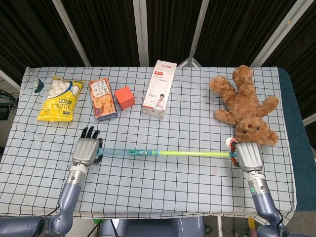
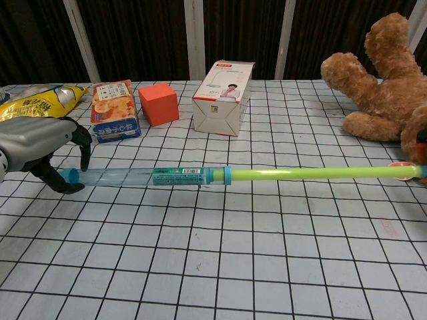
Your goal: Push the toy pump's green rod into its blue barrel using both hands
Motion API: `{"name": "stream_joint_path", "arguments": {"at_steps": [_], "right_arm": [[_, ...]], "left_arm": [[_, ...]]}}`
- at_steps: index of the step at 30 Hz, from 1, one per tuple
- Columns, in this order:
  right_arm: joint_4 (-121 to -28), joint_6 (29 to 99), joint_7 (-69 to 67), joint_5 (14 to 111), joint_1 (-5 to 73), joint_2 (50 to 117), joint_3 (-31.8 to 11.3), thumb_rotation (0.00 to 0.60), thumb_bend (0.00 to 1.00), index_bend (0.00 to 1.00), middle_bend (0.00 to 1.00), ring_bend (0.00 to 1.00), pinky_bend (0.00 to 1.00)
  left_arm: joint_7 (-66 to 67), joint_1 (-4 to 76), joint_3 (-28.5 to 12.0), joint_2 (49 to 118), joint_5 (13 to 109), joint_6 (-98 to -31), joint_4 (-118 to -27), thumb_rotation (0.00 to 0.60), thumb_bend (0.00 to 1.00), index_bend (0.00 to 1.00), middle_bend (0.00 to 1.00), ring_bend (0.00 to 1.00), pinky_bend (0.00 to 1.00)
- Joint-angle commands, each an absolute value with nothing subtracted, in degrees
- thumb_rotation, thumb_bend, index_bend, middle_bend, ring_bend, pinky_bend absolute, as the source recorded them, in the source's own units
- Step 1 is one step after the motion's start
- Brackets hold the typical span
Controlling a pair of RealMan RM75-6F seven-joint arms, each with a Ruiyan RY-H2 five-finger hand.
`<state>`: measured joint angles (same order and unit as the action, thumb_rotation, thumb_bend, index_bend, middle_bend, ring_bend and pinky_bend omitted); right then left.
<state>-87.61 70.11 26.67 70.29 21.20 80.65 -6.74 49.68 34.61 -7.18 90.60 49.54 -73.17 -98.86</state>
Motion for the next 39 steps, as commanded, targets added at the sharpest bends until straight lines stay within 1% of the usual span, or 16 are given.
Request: {"name": "stream_joint_path", "arguments": {"at_steps": [1, 30, 39], "right_arm": [[-88.63, 70.58, 26.57, 70.63, 20.98, 80.53, -6.58, 0.600, 0.36, 0.73, 1.00, 1.00, 0.78], [-96.33, 73.24, 28.05, 75.90, 20.04, 81.00, -3.89, 0.600, 0.35, 0.73, 1.00, 1.00, 0.78], [-97.24, 73.17, 28.26, 75.91, 20.29, 81.67, -4.30, 0.600, 0.36, 0.73, 1.00, 1.00, 0.78]], "left_arm": [[49.48, 34.56, -7.11, 90.59, 49.83, -73.49, -99.28, 0.600, 0.48, 0.58, 0.15, 0.00, 0.00], [52.45, 34.61, -6.22, 90.83, 51.40, -77.66, -106.29, 0.600, 0.48, 0.59, 0.15, 0.00, 0.00], [53.58, 35.05, -6.04, 91.78, 51.04, -77.91, -106.63, 0.600, 0.48, 0.59, 0.15, 0.00, 0.00]]}}
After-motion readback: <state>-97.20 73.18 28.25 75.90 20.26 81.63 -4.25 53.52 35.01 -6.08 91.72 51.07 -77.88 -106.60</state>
